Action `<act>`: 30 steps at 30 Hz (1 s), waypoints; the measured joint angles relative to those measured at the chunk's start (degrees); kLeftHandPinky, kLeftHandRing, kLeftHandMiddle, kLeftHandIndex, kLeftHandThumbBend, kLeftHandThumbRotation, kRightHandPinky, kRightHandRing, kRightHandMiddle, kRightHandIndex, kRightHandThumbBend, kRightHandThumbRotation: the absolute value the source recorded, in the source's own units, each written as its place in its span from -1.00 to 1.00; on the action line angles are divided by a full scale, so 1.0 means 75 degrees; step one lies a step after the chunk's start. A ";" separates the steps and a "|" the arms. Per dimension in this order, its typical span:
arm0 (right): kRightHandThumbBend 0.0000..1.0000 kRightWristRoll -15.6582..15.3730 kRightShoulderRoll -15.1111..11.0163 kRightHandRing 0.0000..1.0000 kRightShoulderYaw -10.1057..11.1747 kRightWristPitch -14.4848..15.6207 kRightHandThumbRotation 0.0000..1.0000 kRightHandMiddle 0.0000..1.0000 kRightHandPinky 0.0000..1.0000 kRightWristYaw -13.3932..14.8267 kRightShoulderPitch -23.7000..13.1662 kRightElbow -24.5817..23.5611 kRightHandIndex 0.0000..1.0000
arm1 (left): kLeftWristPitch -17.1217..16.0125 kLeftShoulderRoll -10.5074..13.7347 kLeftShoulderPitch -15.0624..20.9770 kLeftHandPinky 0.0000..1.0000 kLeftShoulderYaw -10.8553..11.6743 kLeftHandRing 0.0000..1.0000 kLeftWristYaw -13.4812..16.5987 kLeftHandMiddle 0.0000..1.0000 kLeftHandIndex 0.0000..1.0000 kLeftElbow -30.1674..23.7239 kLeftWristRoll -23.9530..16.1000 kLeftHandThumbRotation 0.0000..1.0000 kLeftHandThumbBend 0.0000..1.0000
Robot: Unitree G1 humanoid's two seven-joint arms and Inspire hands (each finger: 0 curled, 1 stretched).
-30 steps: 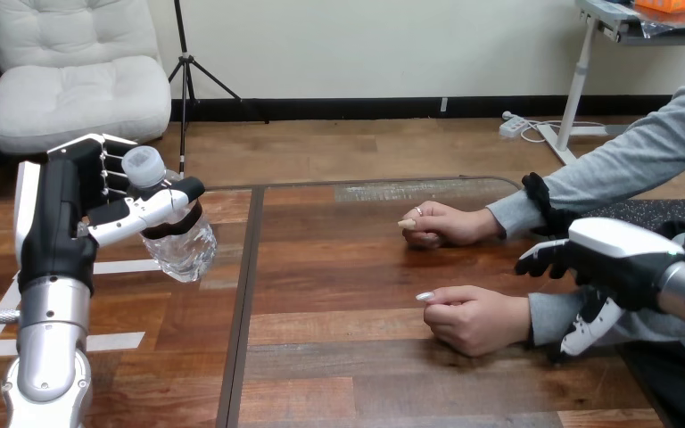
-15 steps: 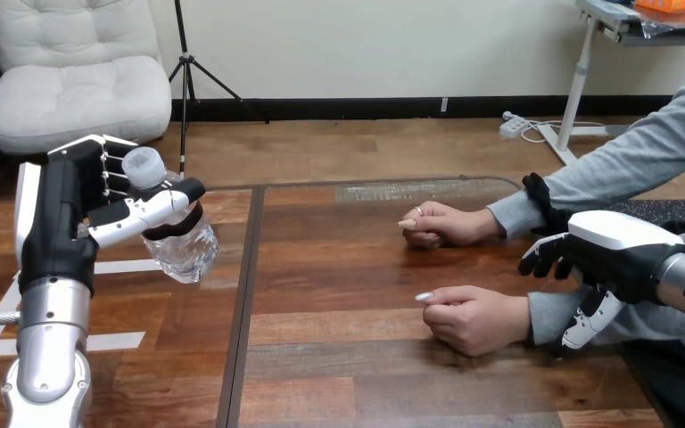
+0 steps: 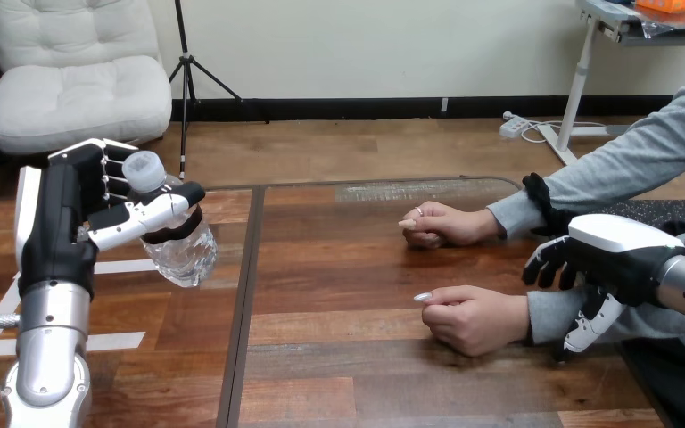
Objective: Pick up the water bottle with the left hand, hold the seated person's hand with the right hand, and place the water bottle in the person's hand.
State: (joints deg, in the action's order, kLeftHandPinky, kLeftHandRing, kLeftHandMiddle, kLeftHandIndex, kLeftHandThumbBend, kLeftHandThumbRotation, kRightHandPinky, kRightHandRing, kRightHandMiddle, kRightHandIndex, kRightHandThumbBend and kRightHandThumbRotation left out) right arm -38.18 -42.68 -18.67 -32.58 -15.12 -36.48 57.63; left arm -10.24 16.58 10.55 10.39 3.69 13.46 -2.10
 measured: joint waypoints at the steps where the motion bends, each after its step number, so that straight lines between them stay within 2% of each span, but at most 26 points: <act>1: 1.00 0.0000 0.0000 0.38 -0.0005 -0.0001 -0.63 0.44 0.15 -0.0001 -0.0001 0.0011 0.42 | 0.0000 0.0000 -0.0005 -0.35 0.0000 -0.26 0.0000 -0.20 -0.21 0.0000 0.0000 -1.00 0.52; 17: 1.00 0.0001 0.0005 0.39 -0.0170 0.0030 -0.56 0.45 0.19 -0.0133 -0.0093 0.0210 0.41 | -0.0001 0.0000 -0.0123 -0.36 0.0003 -0.26 -0.0059 -0.20 -0.20 -0.0004 0.0056 -1.00 0.51; 30: 1.00 0.0001 0.0013 0.34 -0.0225 0.0093 -0.52 0.42 0.13 -0.0164 -0.0161 0.0210 0.41 | -0.0001 0.0000 -0.0147 -0.35 0.0003 -0.26 -0.0059 -0.20 -0.21 -0.0015 0.0051 -1.00 0.51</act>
State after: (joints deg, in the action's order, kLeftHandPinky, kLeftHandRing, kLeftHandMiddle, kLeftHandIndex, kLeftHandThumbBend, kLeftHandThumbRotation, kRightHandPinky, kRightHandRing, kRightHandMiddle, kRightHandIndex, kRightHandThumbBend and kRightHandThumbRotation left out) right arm -38.17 -42.58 -20.35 -31.89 -16.35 -37.68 59.21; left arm -10.24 16.58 9.45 10.41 3.25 13.34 -1.71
